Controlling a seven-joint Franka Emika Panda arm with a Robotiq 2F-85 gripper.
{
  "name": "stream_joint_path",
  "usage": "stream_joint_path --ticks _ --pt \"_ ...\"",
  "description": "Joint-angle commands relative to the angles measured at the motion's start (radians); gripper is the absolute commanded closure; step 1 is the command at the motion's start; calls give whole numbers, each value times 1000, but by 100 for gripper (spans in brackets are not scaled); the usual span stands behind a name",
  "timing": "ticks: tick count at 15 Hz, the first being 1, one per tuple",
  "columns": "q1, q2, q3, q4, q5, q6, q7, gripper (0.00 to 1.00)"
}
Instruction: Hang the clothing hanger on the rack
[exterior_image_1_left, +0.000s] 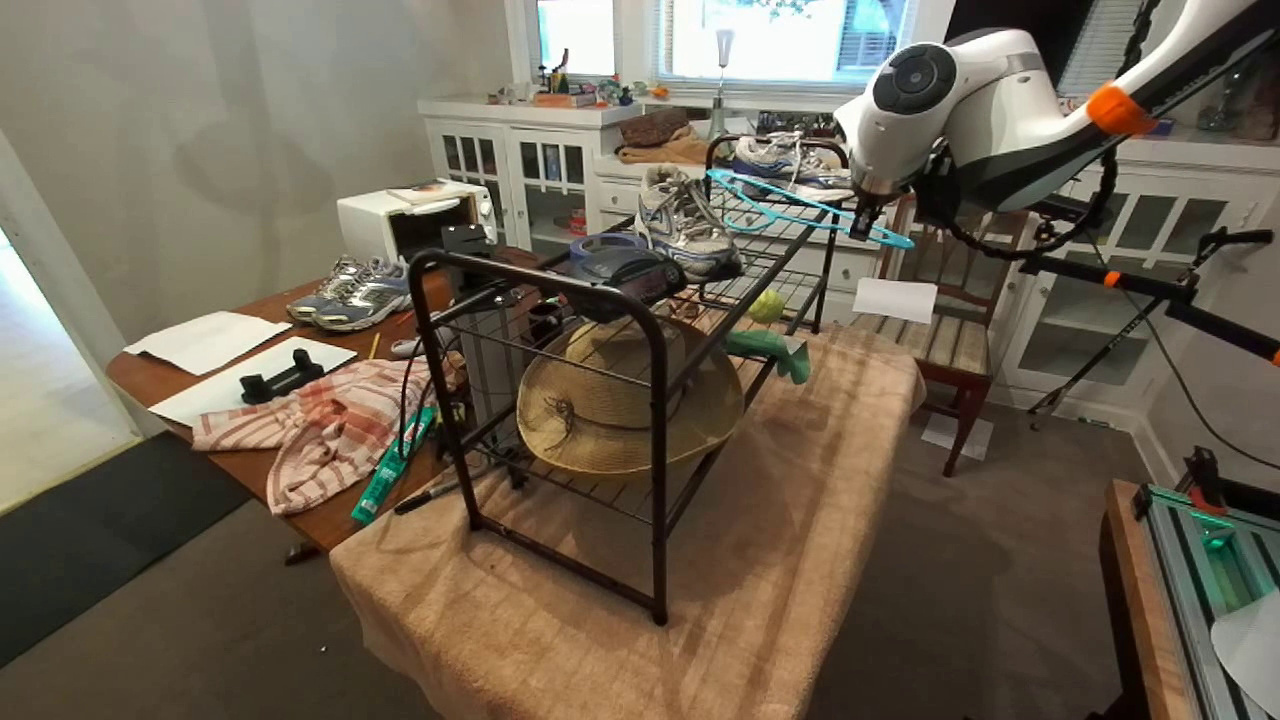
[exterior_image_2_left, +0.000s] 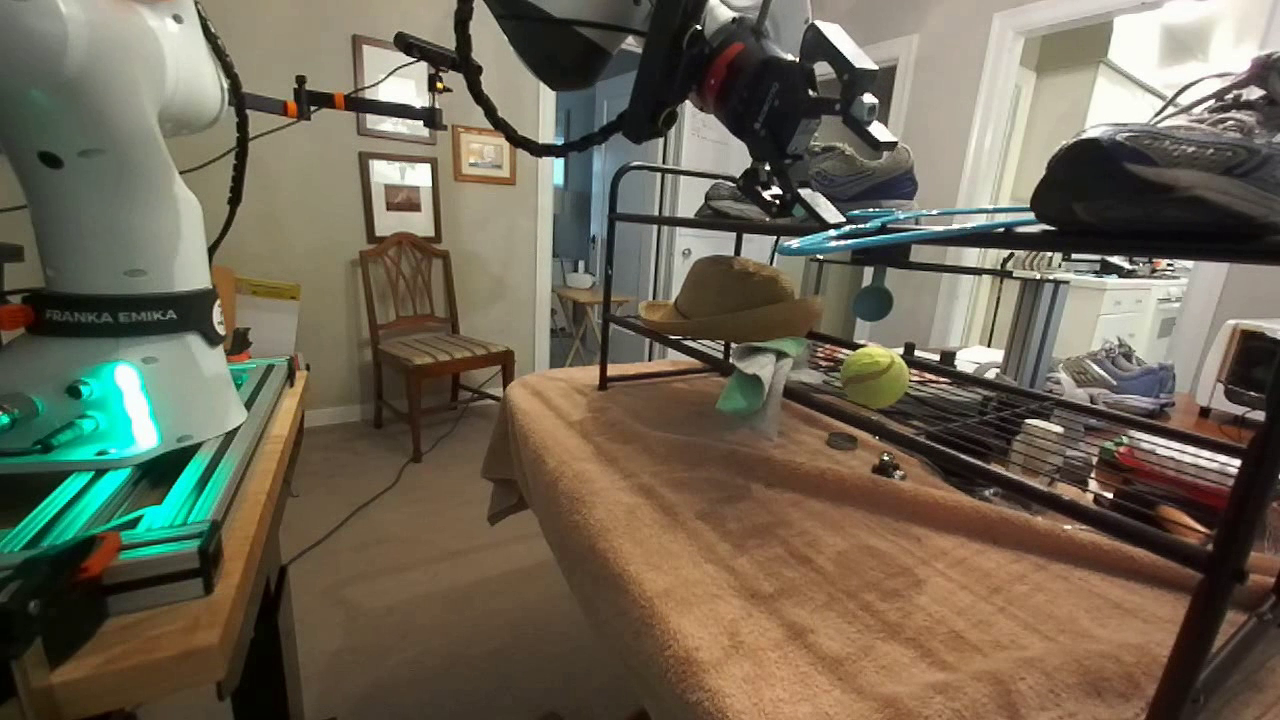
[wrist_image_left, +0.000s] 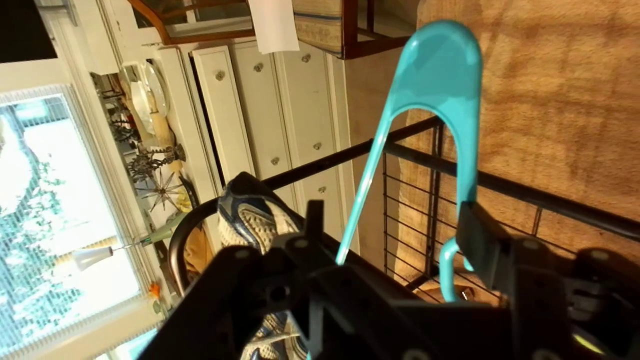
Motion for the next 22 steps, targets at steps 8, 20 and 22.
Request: stream_joint_path --ticks 8,20,22 --pt "14 -49 6 -33 -57 6 44 31" --pt "9 -15 -4 -37 -63 10 55 40" --pt "3 -1 -10 -29 -93 12 75 44"
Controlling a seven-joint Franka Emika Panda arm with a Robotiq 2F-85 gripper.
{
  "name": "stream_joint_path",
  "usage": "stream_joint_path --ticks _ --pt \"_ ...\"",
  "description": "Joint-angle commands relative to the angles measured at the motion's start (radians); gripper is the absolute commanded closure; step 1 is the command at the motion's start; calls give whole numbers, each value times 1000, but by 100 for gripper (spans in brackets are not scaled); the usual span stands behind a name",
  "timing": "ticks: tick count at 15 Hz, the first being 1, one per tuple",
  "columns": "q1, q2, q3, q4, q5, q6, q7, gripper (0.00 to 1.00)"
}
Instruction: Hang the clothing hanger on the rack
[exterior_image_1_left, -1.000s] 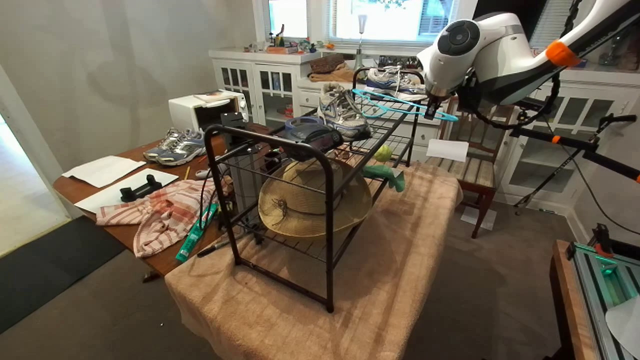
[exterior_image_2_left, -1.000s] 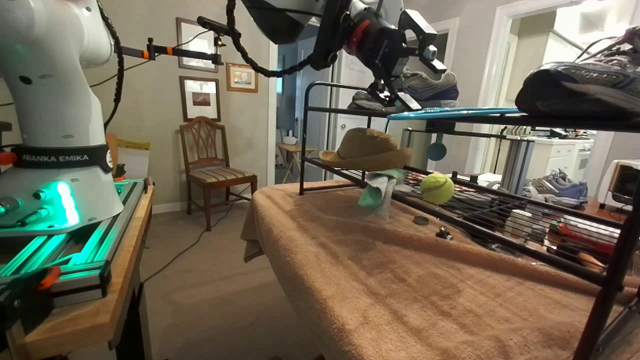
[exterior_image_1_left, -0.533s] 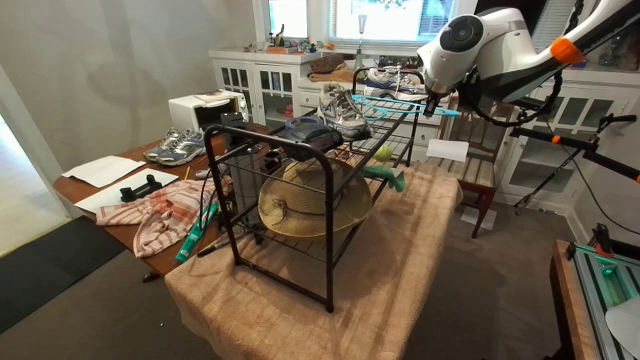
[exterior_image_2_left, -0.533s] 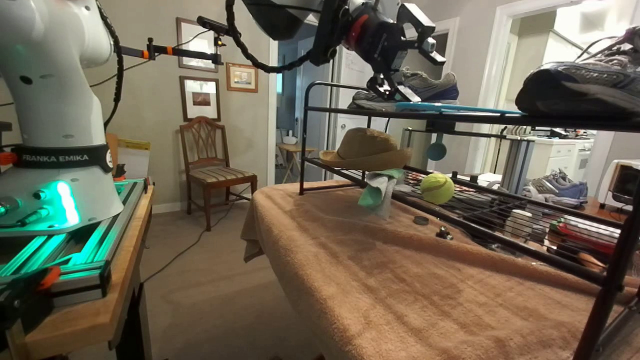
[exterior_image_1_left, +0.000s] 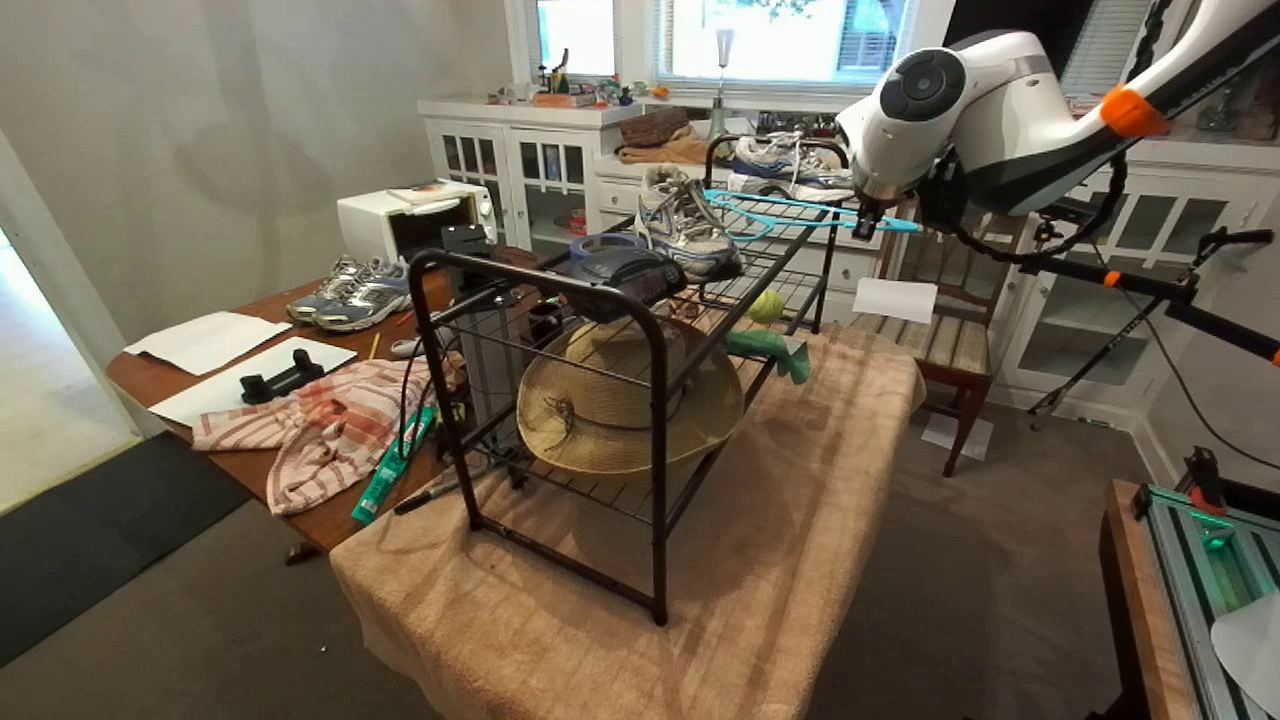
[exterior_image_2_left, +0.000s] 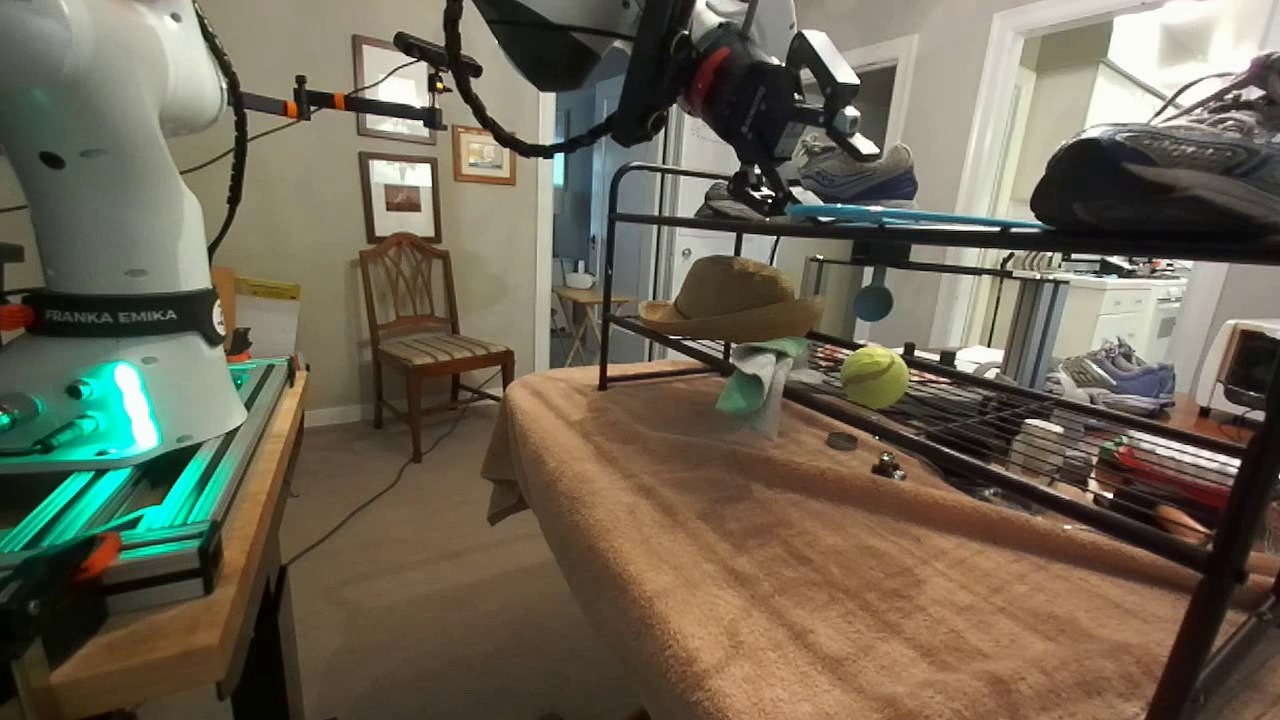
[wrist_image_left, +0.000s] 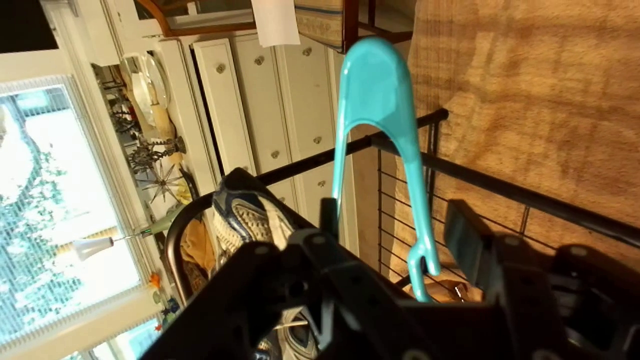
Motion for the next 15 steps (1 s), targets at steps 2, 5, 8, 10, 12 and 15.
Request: stream_joint_path --ticks 2,5,8,10,12,15 --pt "-14 33 -18 8 -90 11 70 47" --pt "-21 46 -23 9 -116 7 83 52" --pt "-24 56 -25 10 -134 5 94 62" --pt "-25 61 -26 10 -141 5 94 59" --pt "-26 62 -26 10 -145 6 94 61" --pt "-27 62 -27 11 -155 6 96 87"
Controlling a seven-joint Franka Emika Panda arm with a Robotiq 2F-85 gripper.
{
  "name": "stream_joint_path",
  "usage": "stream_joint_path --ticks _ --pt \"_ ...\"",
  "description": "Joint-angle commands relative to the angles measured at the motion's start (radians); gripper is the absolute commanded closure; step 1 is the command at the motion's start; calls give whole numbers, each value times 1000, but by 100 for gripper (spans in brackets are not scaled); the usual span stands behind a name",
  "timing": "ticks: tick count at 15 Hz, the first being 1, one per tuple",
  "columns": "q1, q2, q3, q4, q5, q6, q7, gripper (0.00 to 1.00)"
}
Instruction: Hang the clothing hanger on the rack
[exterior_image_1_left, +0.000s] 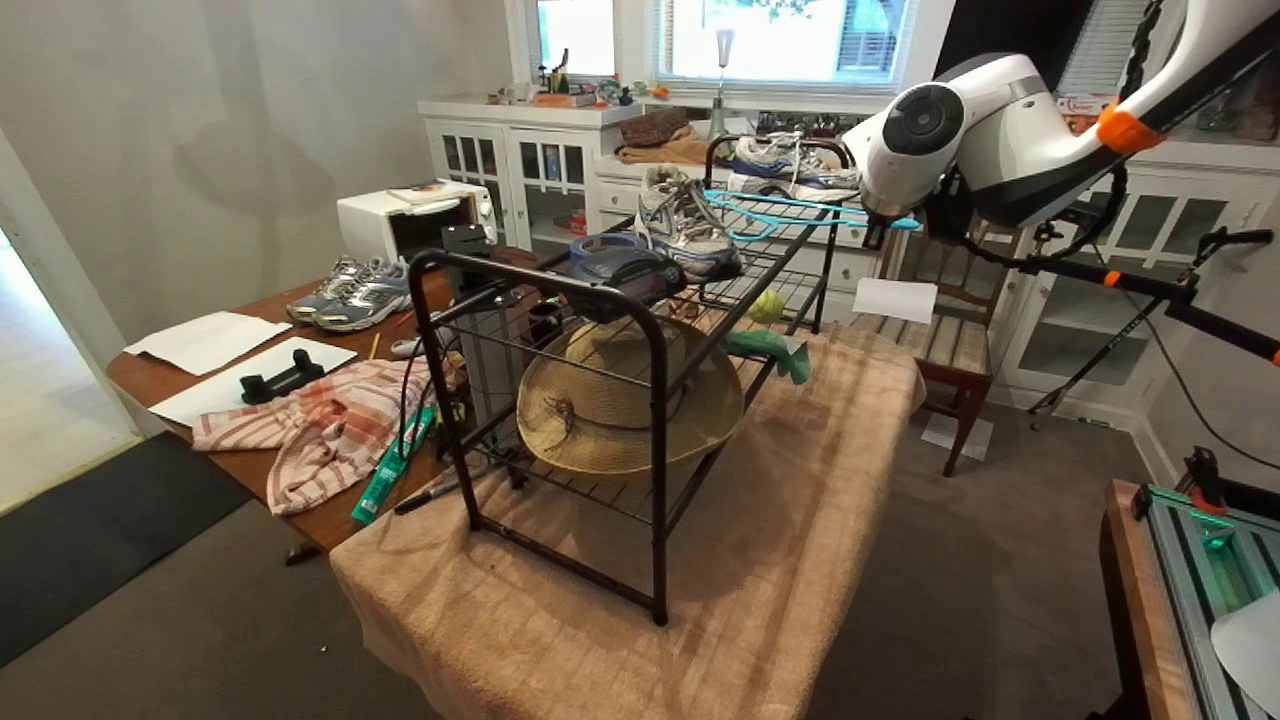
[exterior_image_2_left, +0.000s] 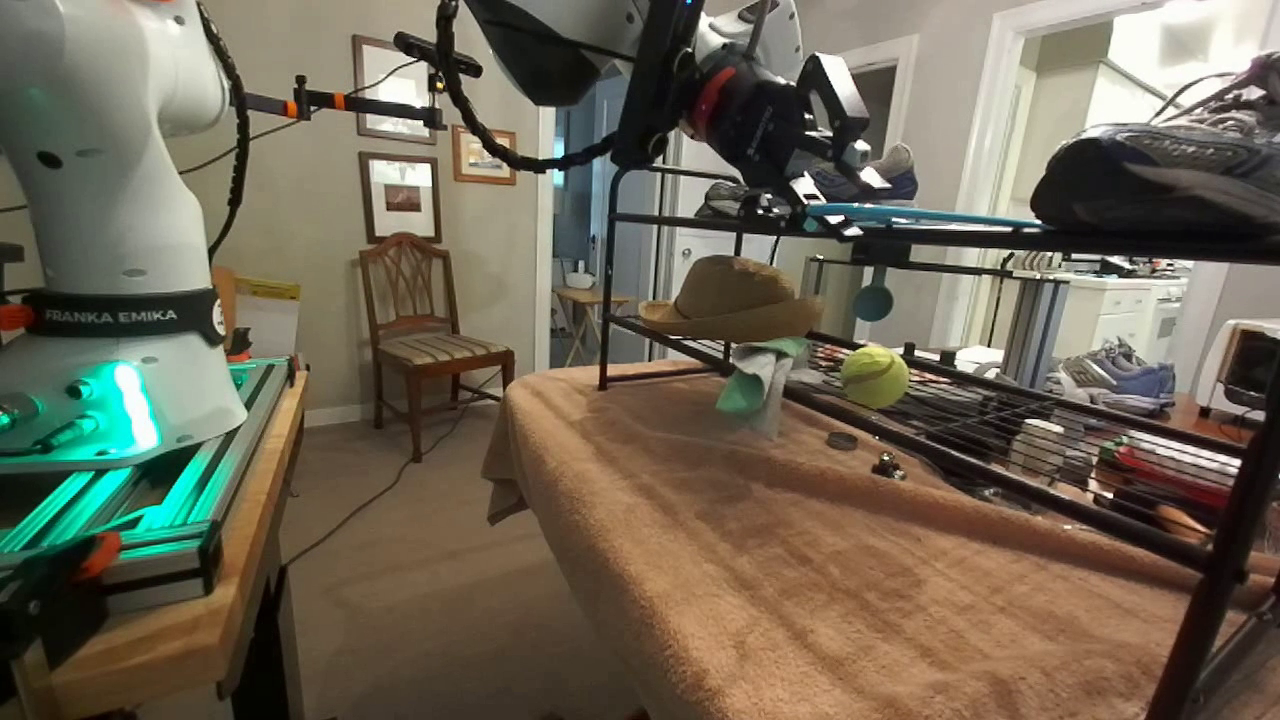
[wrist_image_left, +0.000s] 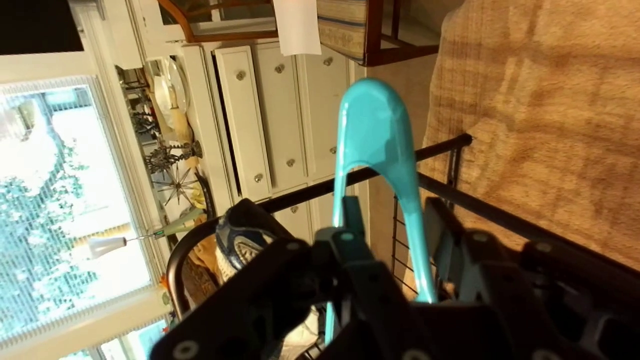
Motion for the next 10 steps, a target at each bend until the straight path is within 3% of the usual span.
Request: stream_joint_path --ticks 1,2,10 --pt "-5 13 -3 7 -38 5 30 95" --pt "-4 8 -3 6 -36 5 30 100" --pt "19 -113 22 -47 -1 12 22 98"
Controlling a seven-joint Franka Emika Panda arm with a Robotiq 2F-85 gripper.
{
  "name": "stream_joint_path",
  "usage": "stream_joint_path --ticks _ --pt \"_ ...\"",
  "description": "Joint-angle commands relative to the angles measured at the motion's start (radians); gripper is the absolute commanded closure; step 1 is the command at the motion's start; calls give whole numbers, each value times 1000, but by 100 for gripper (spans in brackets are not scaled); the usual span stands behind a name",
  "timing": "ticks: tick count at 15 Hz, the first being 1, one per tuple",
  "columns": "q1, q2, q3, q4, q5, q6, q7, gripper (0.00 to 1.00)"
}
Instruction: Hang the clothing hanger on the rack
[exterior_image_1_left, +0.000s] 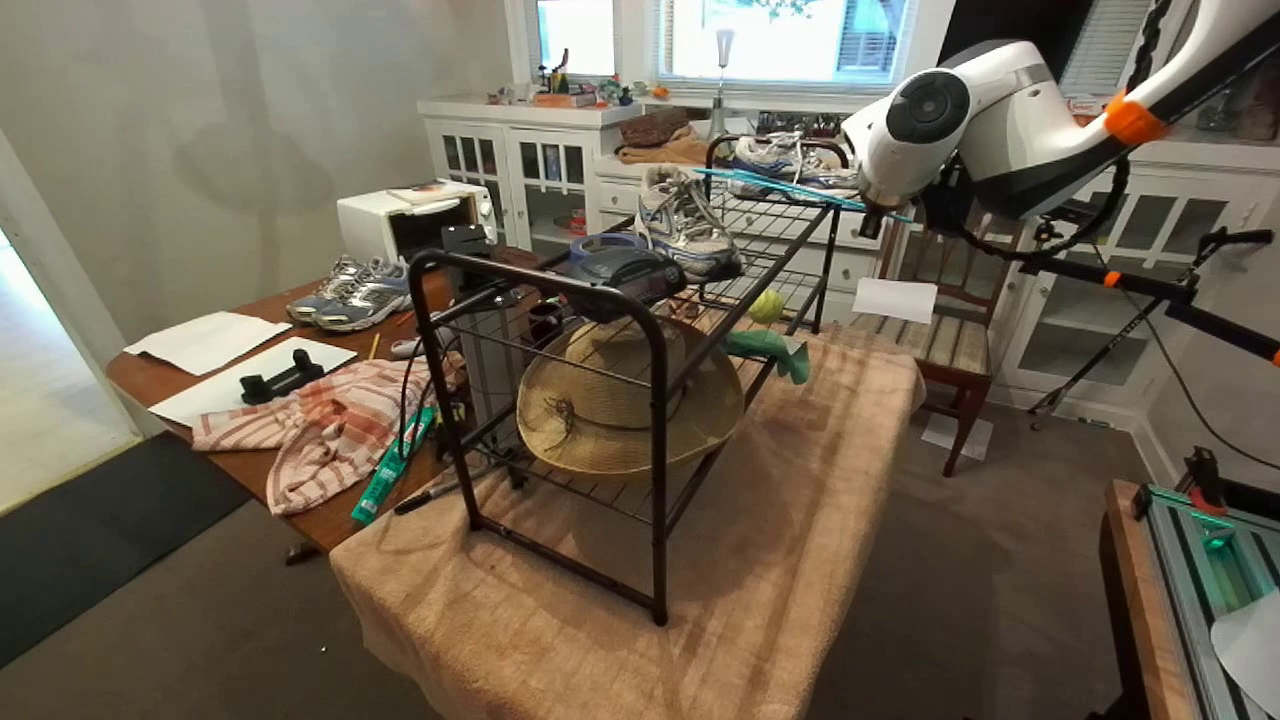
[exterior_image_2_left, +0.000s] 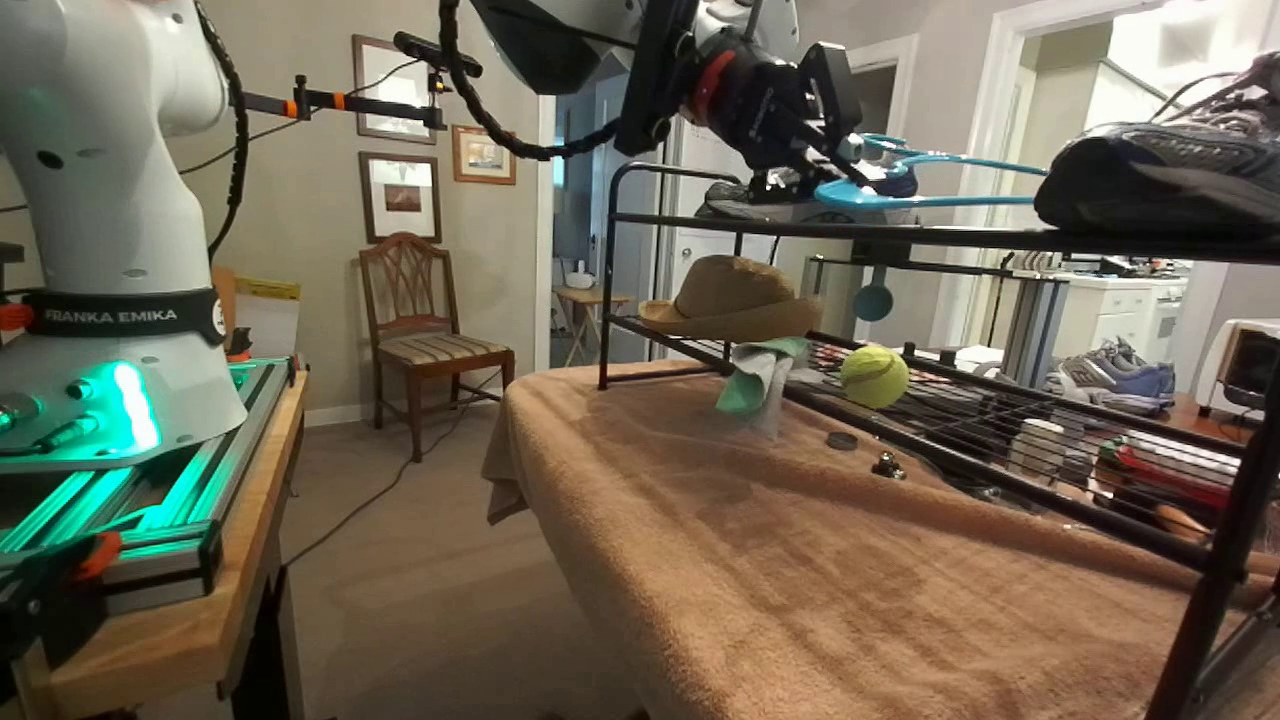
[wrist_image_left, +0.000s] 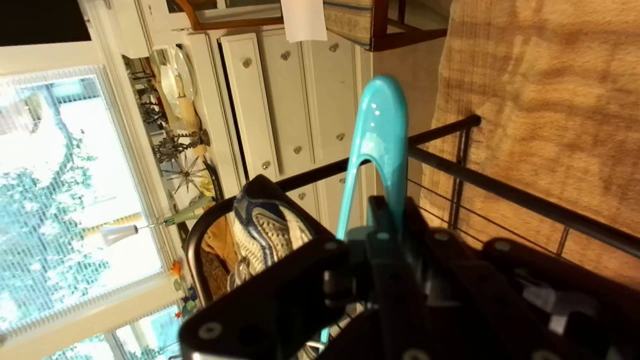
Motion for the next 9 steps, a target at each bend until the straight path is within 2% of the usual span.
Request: stream_joint_path --ticks 1,4,6,9 --pt "18 -115 15 -58 30 15 -5 98" --pt "34 -230 22 -111 195 10 -124 98" --pt "43 -331 18 -143 376 -8 -237 98" --pt "41 -452 11 -125 606 -83 -311 98"
